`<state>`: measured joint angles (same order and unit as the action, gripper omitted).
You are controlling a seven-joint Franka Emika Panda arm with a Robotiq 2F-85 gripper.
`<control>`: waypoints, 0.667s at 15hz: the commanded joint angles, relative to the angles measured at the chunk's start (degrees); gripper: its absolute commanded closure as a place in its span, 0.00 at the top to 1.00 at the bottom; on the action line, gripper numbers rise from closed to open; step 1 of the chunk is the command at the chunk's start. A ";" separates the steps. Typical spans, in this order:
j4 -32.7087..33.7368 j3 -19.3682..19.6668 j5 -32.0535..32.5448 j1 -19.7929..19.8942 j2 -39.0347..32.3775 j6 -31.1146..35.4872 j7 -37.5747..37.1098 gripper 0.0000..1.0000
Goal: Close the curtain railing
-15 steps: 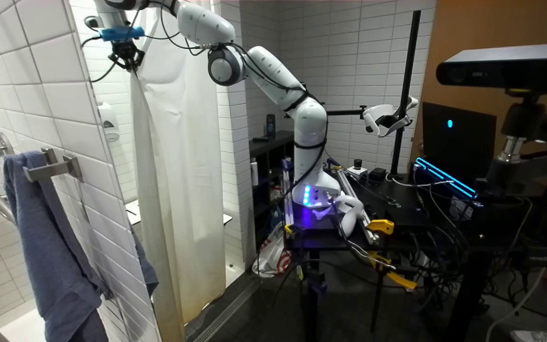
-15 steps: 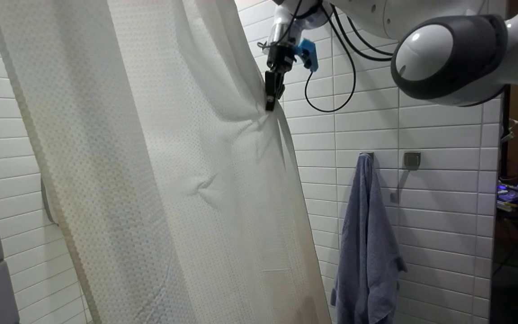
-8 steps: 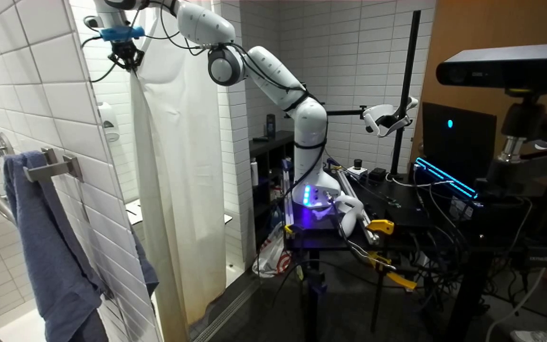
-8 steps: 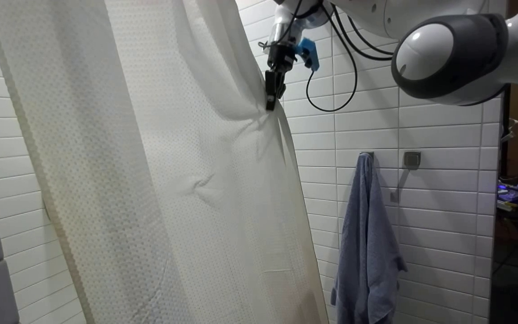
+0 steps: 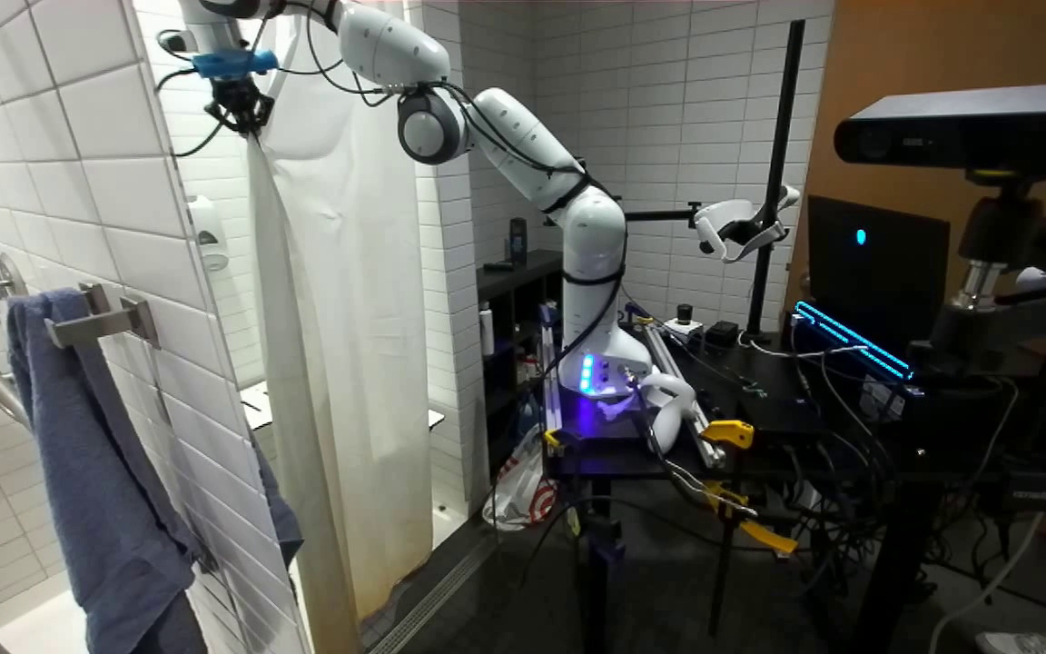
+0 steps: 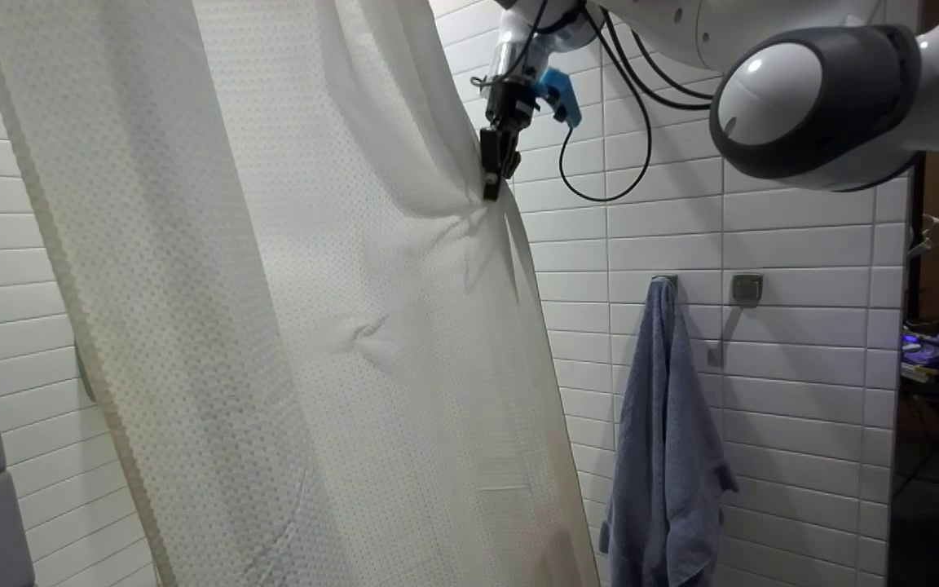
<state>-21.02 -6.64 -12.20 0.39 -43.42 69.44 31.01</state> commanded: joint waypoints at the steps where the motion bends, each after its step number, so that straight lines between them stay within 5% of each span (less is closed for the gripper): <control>1: -0.08 -0.47 1.66 -0.11 0.88 0.40 -1.83 0.01; 10: -0.41 -1.06 0.90 0.26 0.22 0.34 -2.37 0.04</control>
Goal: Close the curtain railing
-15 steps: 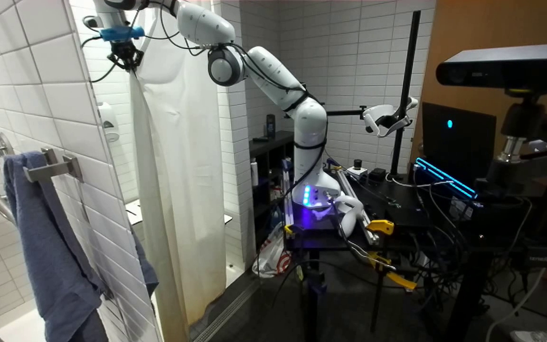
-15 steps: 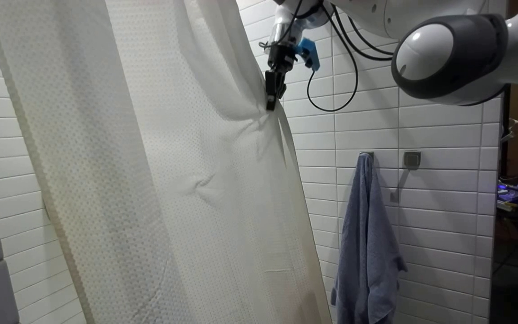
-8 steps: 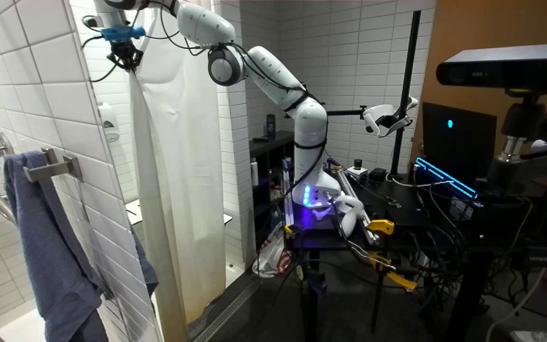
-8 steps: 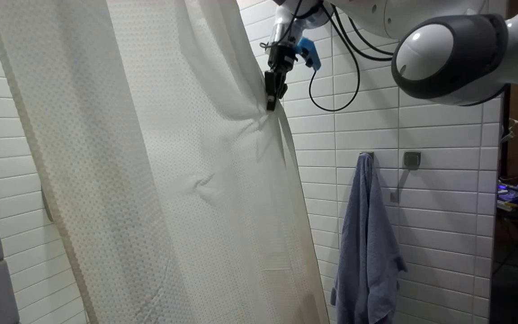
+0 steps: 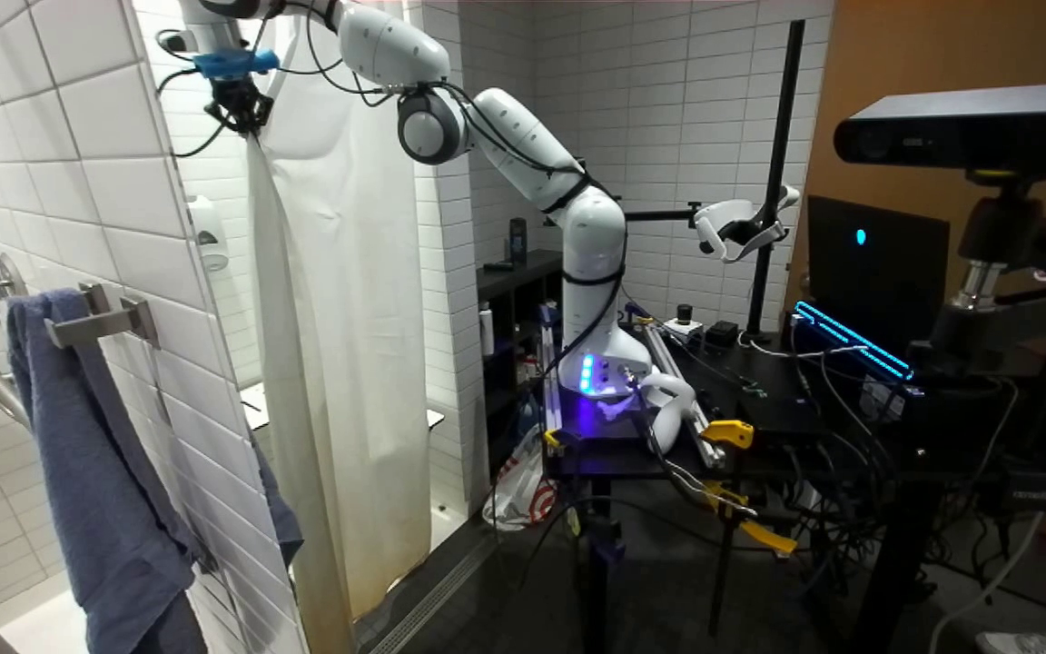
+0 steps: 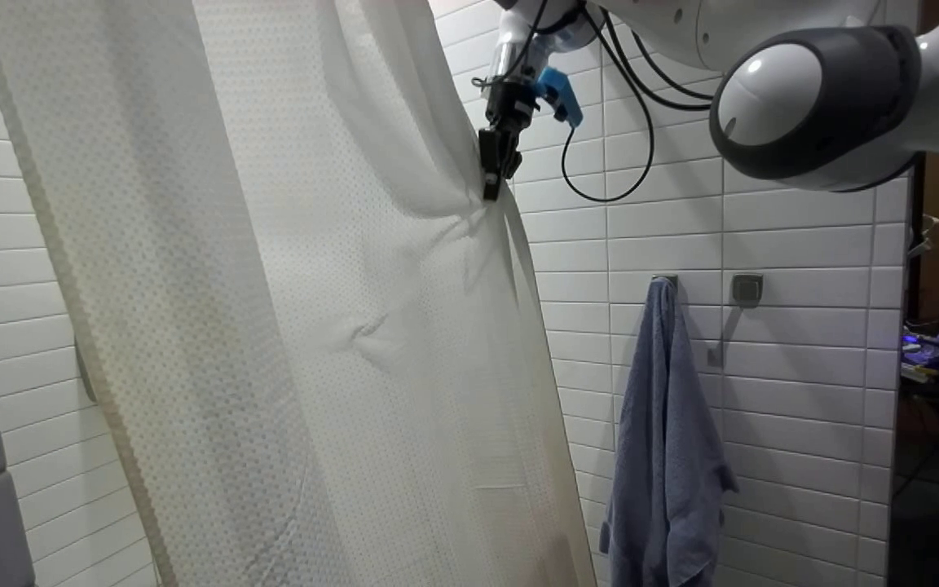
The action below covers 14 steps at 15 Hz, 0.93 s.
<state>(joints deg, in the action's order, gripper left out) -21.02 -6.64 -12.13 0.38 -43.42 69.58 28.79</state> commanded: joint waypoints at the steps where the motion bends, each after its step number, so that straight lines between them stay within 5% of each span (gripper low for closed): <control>1: -0.42 -1.06 0.82 0.26 0.22 0.22 -0.22 0.04; 14: 0.97 -0.94 0.33 1.78 -1.05 0.67 -1.40 0.01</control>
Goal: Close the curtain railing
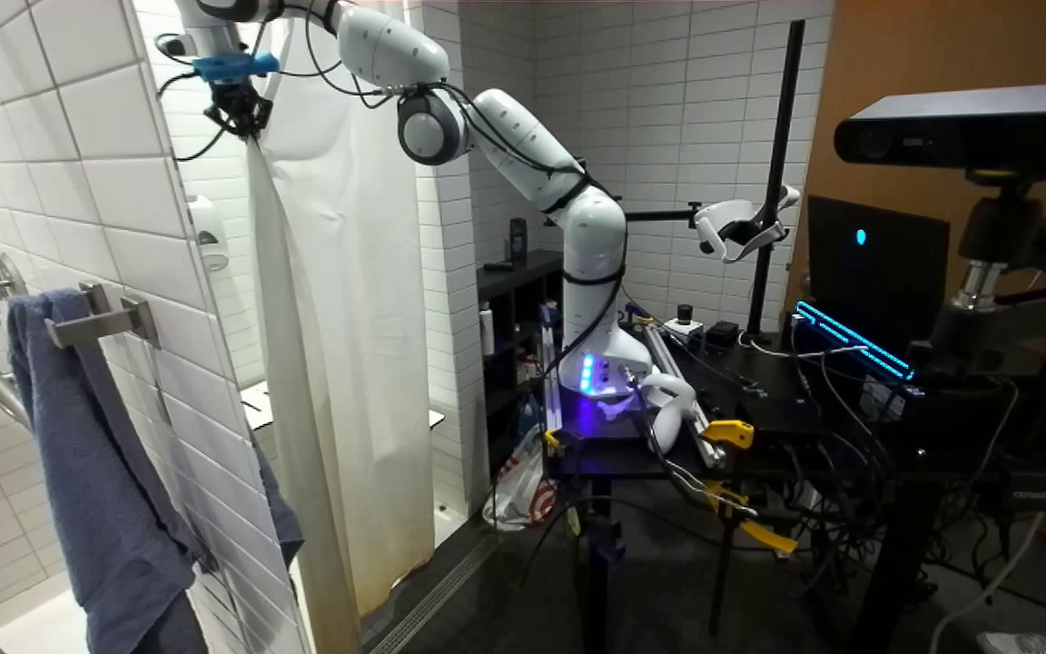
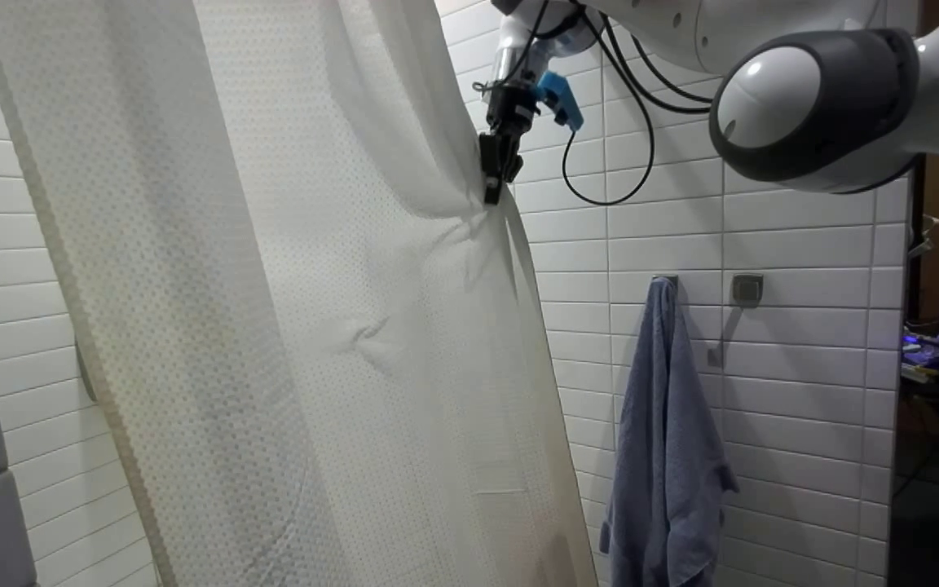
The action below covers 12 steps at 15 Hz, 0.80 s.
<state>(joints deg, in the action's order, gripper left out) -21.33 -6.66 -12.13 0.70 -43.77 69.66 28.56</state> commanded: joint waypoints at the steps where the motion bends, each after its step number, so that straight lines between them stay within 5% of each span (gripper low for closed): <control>1: 1.26 -0.91 0.13 2.19 -0.76 1.07 -1.41 0.01; 12: 0.91 -0.55 -0.48 9.37 -1.38 6.58 -4.09 0.01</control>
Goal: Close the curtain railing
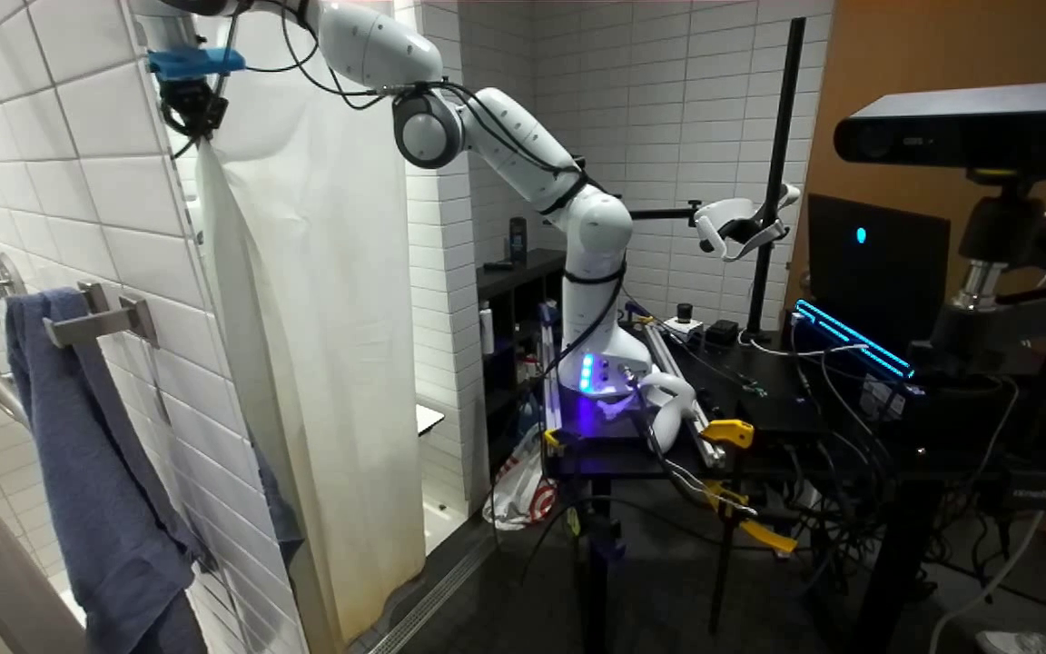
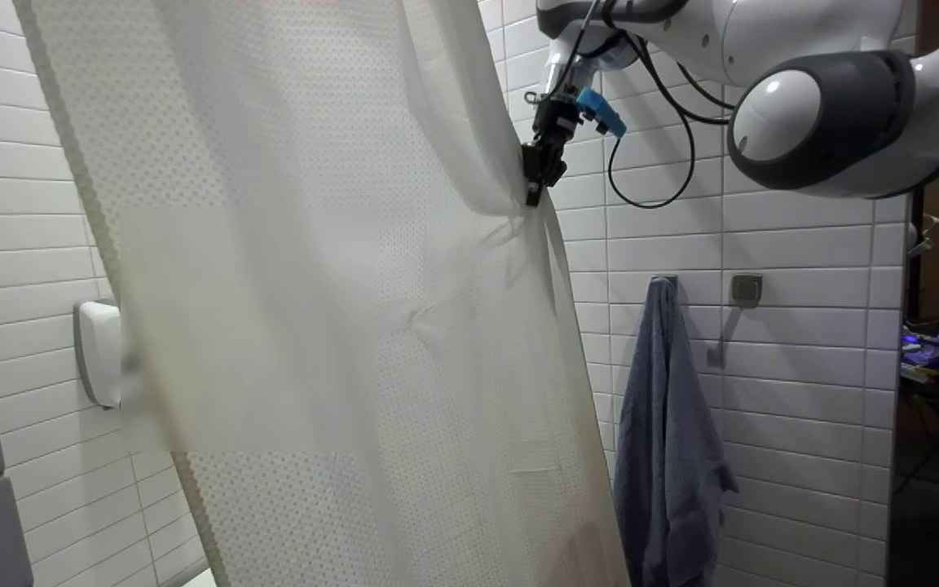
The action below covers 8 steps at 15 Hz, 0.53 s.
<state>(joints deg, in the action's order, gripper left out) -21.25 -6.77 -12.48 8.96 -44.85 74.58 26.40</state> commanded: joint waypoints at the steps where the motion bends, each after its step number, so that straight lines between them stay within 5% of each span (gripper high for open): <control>1: 0.84 -0.36 -0.09 1.56 -0.42 2.27 -2.35 0.01; 8: 0.74 -0.15 0.02 3.52 -1.34 5.27 -4.84 0.01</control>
<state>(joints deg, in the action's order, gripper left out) -21.26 -6.76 -12.48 12.00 -45.89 78.60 23.33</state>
